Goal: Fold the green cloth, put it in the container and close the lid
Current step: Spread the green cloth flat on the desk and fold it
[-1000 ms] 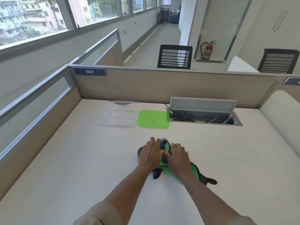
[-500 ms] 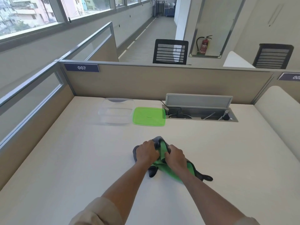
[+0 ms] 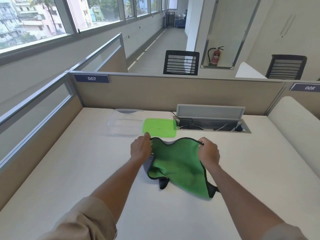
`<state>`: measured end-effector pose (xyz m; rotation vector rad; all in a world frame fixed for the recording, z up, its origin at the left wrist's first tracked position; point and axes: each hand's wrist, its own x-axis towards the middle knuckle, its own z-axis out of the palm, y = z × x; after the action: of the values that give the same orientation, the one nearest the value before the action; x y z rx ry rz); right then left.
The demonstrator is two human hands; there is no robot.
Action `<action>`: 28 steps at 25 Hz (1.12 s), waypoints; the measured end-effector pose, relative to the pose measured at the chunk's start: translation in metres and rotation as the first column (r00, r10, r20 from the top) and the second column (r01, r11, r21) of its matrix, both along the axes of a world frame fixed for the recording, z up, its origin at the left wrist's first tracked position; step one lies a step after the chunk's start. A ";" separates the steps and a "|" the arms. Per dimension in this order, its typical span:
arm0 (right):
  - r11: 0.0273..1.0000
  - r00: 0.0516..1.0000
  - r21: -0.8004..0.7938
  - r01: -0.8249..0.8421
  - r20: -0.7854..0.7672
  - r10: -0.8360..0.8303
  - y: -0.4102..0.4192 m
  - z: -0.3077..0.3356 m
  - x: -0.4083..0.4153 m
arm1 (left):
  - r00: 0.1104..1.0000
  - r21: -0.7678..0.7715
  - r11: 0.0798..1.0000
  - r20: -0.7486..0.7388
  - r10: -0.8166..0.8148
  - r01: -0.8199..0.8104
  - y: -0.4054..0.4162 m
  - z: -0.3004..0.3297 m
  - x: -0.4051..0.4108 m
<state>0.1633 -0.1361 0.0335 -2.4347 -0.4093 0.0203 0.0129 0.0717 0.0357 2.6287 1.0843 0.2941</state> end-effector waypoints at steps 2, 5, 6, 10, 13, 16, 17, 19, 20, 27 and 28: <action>0.999 0.998 0.040 0.032 0.049 -0.034 -0.007 0.018 0.016 | 0.999 0.001 0.999 0.010 -0.042 0.042 0.022 0.015 -0.006; 0.998 0.993 0.058 0.039 0.113 -0.045 -0.014 0.039 0.031 | 0.995 0.030 0.995 0.013 -0.100 0.100 0.047 0.038 -0.013; 0.997 0.990 0.067 0.036 0.131 -0.045 -0.014 0.046 0.032 | 0.994 0.046 0.994 0.038 -0.100 0.098 0.052 0.045 -0.013; 0.993 0.964 0.116 0.035 0.259 -0.064 -0.008 0.077 0.037 | 0.963 0.055 0.999 0.270 -0.018 0.003 0.056 0.077 -0.010; 0.977 0.933 0.211 0.008 0.349 -0.083 -0.008 0.105 0.042 | 0.870 0.076 0.994 0.492 0.036 -0.084 0.053 0.099 -0.012; 0.951 0.900 0.307 0.037 0.403 -0.165 -0.011 0.133 0.040 | 0.764 0.139 0.979 0.645 0.025 -0.149 0.048 0.112 -0.015; 0.940 0.887 0.339 0.041 0.421 -0.190 -0.012 0.141 0.038 | 0.730 0.144 0.976 0.683 0.021 -0.163 0.047 0.116 -0.017; 0.916 0.863 0.401 0.022 0.456 -0.220 -0.016 0.154 0.030 | 0.676 0.135 0.975 0.737 0.020 -0.175 0.046 0.121 -0.020; 0.906 0.857 0.424 0.007 0.464 -0.224 -0.019 0.157 0.025 | 0.656 0.121 0.976 0.754 0.026 -0.179 0.046 0.121 -0.022; 0.941 0.958 0.336 -0.038 0.281 -0.062 -0.073 0.118 -0.009 | 0.624 -0.017 0.999 0.781 0.031 -0.028 0.024 0.089 -0.067; 0.952 0.971 0.301 -0.056 0.237 -0.018 -0.083 0.106 -0.012 | 0.634 -0.059 0.998 0.773 0.039 0.011 0.021 0.081 -0.076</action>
<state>0.1515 -0.2196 0.1394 -2.1311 -0.5022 -0.3076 -0.0632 0.0932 0.1163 2.0350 0.7612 1.2433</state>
